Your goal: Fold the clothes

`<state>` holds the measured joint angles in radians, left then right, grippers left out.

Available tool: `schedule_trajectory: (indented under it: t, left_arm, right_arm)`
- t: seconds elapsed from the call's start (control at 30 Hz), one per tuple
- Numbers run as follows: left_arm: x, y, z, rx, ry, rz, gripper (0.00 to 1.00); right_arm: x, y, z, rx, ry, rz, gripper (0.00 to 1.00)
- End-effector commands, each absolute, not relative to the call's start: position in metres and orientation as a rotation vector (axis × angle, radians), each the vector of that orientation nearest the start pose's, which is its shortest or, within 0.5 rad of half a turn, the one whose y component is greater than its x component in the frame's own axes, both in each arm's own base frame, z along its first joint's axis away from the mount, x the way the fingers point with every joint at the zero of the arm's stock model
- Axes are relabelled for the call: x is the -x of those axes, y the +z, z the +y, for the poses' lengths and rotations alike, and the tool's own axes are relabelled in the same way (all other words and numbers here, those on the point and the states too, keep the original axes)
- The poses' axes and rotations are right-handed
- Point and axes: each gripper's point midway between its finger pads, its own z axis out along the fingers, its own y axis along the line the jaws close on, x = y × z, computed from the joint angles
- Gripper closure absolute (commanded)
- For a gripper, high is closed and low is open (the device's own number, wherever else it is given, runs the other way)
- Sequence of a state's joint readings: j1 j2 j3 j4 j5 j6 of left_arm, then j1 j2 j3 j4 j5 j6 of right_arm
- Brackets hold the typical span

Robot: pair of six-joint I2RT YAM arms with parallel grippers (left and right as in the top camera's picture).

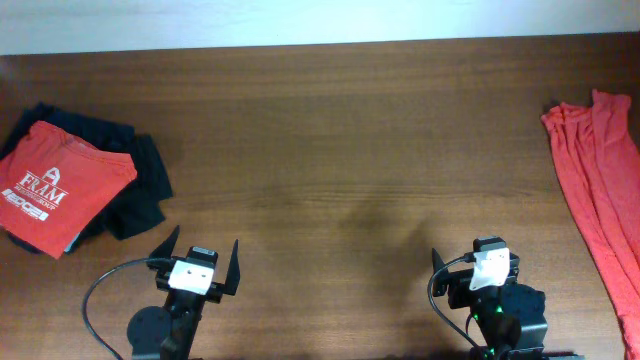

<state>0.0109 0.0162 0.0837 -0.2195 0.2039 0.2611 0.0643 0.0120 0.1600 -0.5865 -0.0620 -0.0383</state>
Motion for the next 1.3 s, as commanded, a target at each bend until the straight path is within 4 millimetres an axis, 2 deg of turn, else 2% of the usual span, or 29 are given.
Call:
schedule_trajectory:
  t: [0.0, 0.27, 0.3, 0.33, 0.37, 0.4, 0.43, 0.47, 0.57, 0.63, 0.73, 0.77, 0.83, 0.87, 1.0, 1.07, 1.1, 1.13, 1.27]
  left_arm:
    - [-0.237, 0.154, -0.030, -0.342, 0.025, 1.687, 0.01]
    - [-0.237, 0.154, -0.030, -0.343, 0.025, 1.686, 0.01]
    - [-0.238, 0.160, -0.030, -0.341, 0.030, 1.661, 0.01]
    - [-0.239, 0.172, -0.032, -0.349, 0.026, 1.609, 0.01]
    - [-0.236, 0.180, -0.046, -0.407, -0.033, 1.562, 0.01]
    - [-0.233, 0.181, -0.054, -0.446, -0.072, 1.545, 0.01]
    - [-0.229, 0.178, -0.066, -0.499, -0.134, 1.542, 0.01]
    - [-0.225, 0.183, -0.074, -0.539, -0.173, 1.510, 0.01]
    - [-0.213, 0.205, -0.095, -0.648, -0.247, 1.376, 0.01]
    - [-0.212, 0.217, -0.094, -0.616, -0.260, 1.349, 0.01]
    - [-0.207, 0.241, -0.094, -0.591, -0.286, 1.323, 0.01]
    - [-0.204, 0.257, -0.094, -0.575, -0.300, 1.309, 0.01]
    - [-0.201, 0.281, -0.094, -0.569, -0.297, 1.291, 0.01]
    - [-0.204, 0.295, -0.090, -0.547, -0.286, 1.313, 0.01]
    - [-0.223, 0.318, -0.084, -0.498, -0.296, 1.454, 0.01]
    - [-0.241, 0.332, -0.083, -0.484, -0.332, 1.575, 0.01]
    - [-0.257, 0.342, -0.083, -0.473, -0.365, 1.676, 0.01]
    - [-0.264, 0.346, -0.083, -0.467, -0.378, 1.721, 0.01]
    - [-0.297, 0.364, -0.082, -0.438, -0.441, 1.920, 0.01]
  right_arm:
    - [-0.211, 0.106, 0.025, 0.153, 0.080, 2.003, 0.01]
    - [-0.211, 0.107, 0.025, 0.153, 0.080, 2.001, 0.01]
    - [-0.213, 0.112, 0.025, 0.152, 0.080, 1.976, 0.01]
    - [-0.217, 0.122, 0.030, 0.166, 0.103, 1.931, 0.01]
    - [-0.216, 0.132, 0.050, 0.244, 0.212, 1.883, 0.01]
    - [-0.214, 0.134, 0.058, 0.278, 0.258, 1.870, 0.01]
    - [-0.206, 0.138, 0.080, 0.371, 0.386, 1.842, 0.01]
    - [-0.201, 0.142, 0.091, 0.423, 0.455, 1.820, 0.01]
    - [-0.195, 0.147, 0.101, 0.449, 0.535, 1.799, 0.01]
    - [-0.199, 0.163, 0.101, 0.385, 0.574, 1.754, 0.01]
    - [-0.201, 0.208, 0.101, 0.396, 0.553, 1.597, 0.01]
    - [-0.201, 0.227, 0.097, 0.357, 0.545, 1.554, 0.01]
    - [-0.204, 0.249, 0.086, 0.259, 0.527, 1.536, 0.01]
    - [-0.205, 0.258, 0.079, 0.216, 0.506, 1.547, 0.01]
    - [-0.213, 0.270, 0.071, 0.155, 0.471, 1.645, 0.01]
    - [-0.222, 0.272, 0.062, 0.093, 0.431, 1.755, 0.01]
    - [-0.231, 0.273, 0.048, 0.017, 0.360, 1.864, 0.01]
    - [-0.235, 0.276, 0.043, -0.011, 0.330, 1.911, 0.01]
    - [-0.251, 0.296, 0.037, -0.057, 0.278, 2.091, 0.01]
